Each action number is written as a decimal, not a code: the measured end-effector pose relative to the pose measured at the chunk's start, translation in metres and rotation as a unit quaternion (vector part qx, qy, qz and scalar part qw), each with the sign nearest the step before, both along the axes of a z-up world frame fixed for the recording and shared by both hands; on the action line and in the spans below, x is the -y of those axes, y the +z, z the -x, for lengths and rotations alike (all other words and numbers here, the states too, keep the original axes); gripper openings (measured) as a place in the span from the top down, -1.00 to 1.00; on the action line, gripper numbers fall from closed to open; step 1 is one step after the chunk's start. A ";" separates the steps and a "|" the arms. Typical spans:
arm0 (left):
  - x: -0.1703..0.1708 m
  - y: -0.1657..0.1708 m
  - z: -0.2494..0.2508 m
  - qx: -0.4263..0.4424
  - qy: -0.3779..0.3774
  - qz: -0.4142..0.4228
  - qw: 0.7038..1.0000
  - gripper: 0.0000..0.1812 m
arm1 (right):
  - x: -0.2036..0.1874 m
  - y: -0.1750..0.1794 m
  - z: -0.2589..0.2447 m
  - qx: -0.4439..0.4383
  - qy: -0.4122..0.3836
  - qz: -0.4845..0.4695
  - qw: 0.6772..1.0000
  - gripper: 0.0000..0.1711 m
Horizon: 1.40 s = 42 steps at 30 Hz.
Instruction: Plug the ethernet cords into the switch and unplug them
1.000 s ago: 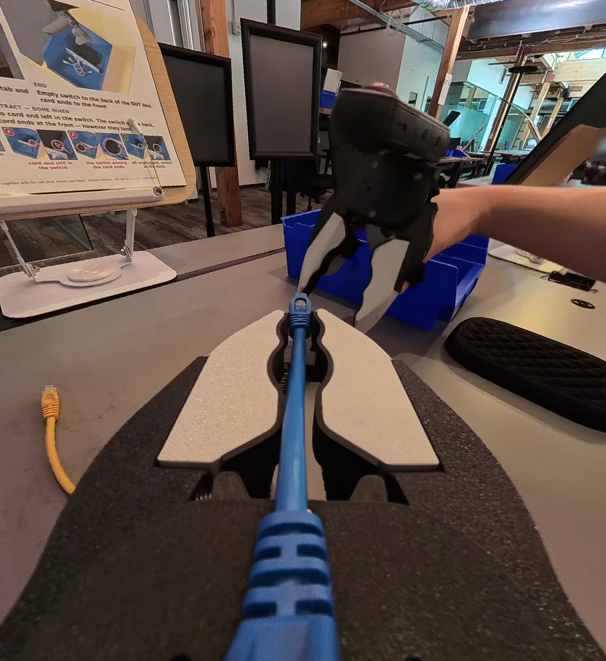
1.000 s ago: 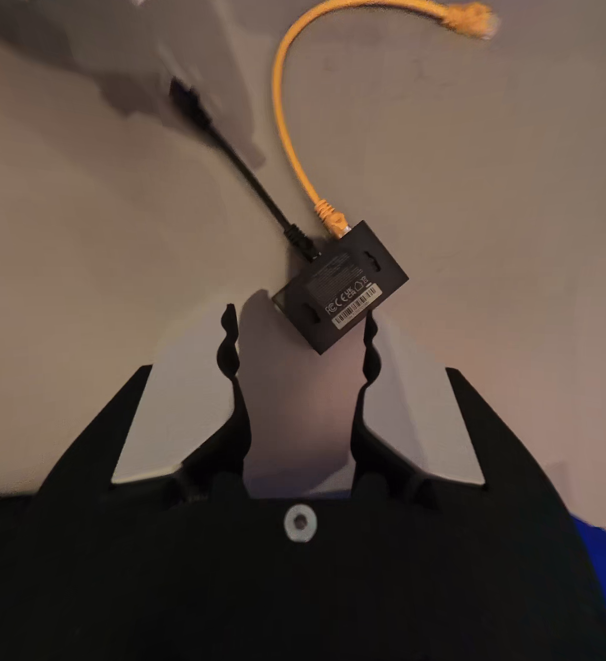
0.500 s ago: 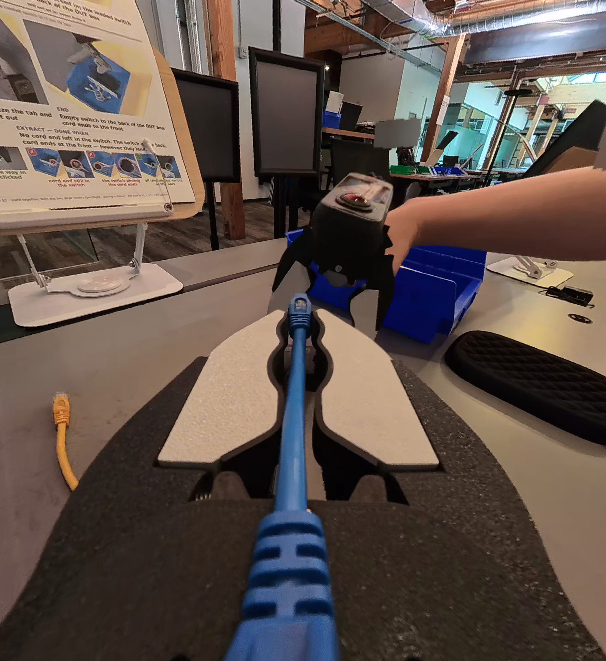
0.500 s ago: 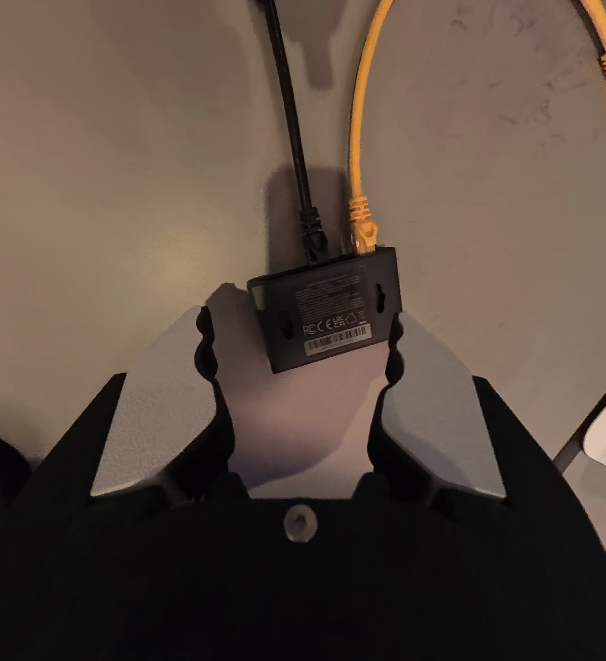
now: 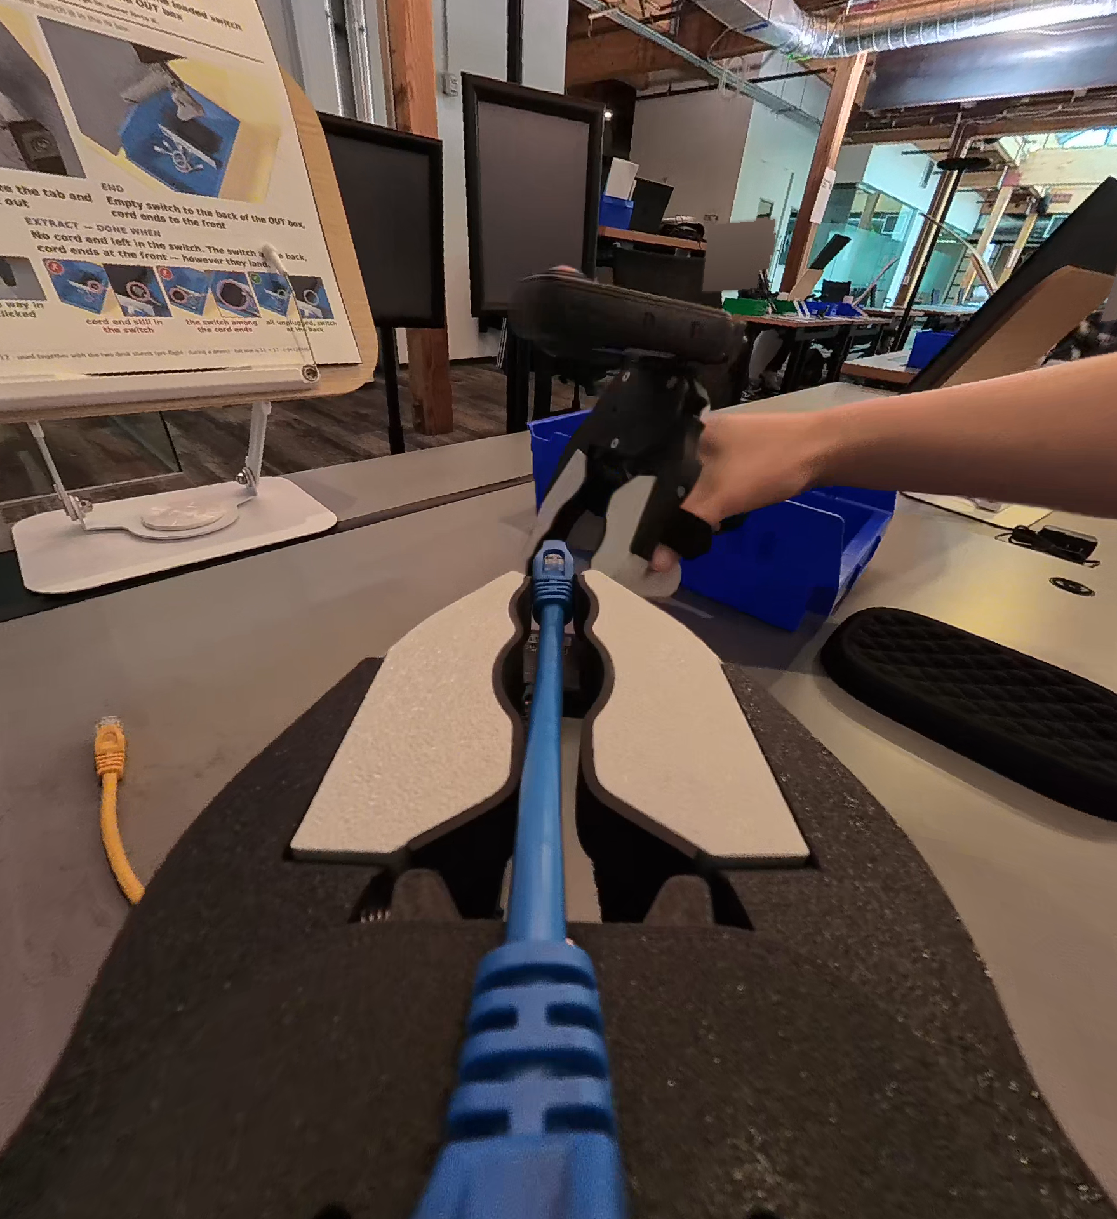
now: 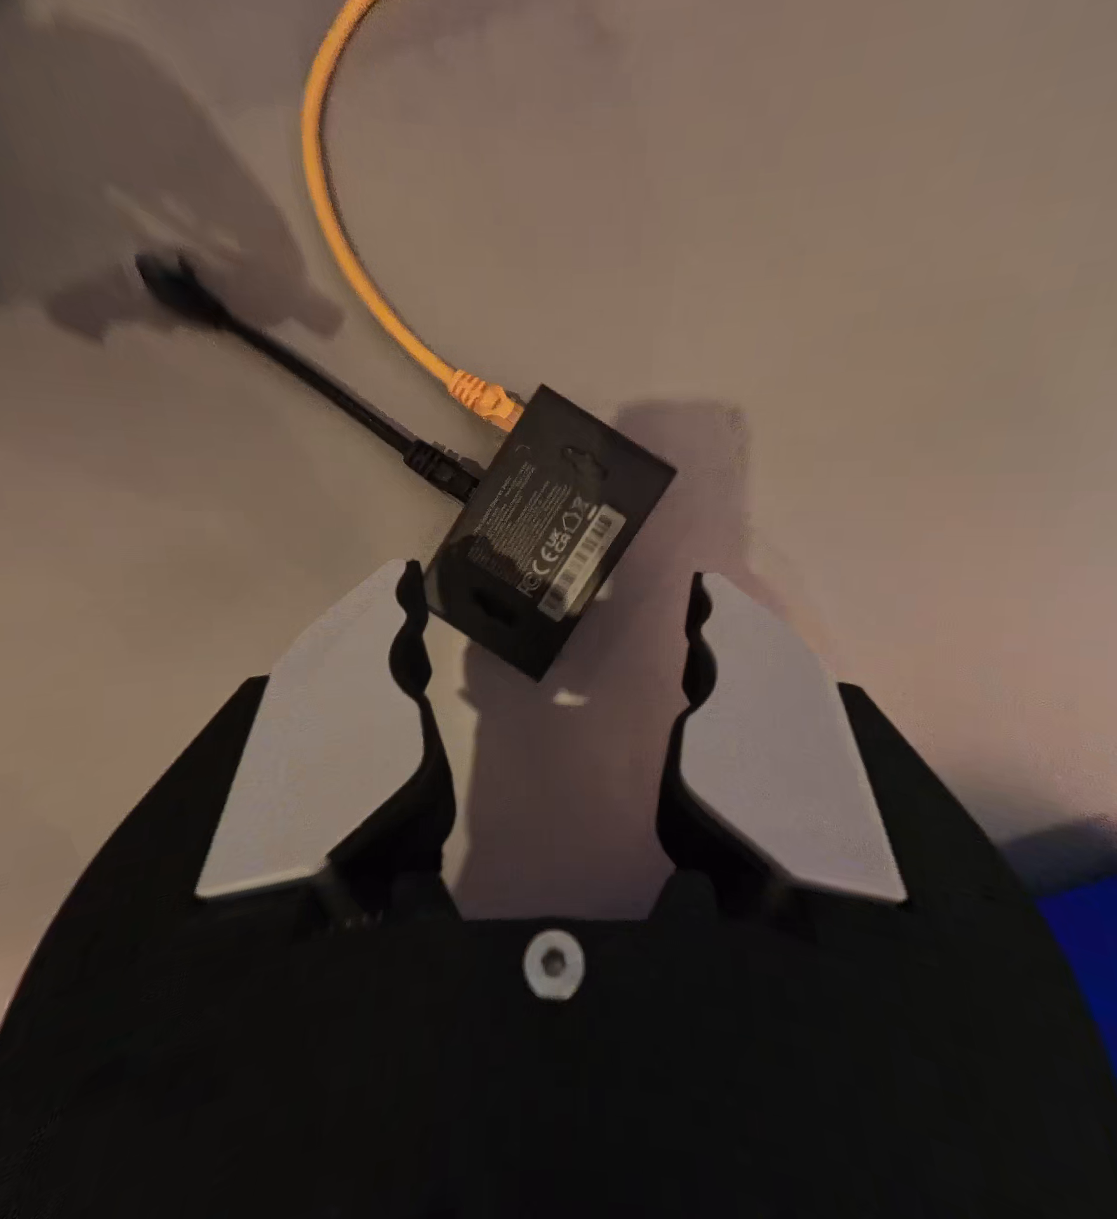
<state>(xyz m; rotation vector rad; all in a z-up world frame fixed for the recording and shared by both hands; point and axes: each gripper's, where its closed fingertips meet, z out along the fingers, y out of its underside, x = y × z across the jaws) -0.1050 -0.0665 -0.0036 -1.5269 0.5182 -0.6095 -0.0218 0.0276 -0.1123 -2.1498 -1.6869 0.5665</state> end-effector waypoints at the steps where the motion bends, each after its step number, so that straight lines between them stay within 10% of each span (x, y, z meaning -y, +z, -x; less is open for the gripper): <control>1: 0.000 -0.001 -0.001 -0.001 -0.001 0.002 1.000 0.88 | 0.001 0.000 -0.002 0.002 -0.046 0.035 0.998 0.17; 22: 0.006 0.008 0.004 0.020 -0.003 -0.007 1.000 0.88 | -0.001 -0.041 0.002 0.191 -0.192 0.019 0.962 0.11; 42: 0.007 0.008 0.002 0.024 -0.010 -0.003 1.000 0.88 | 0.001 -0.050 0.004 0.247 -0.138 0.048 0.958 0.26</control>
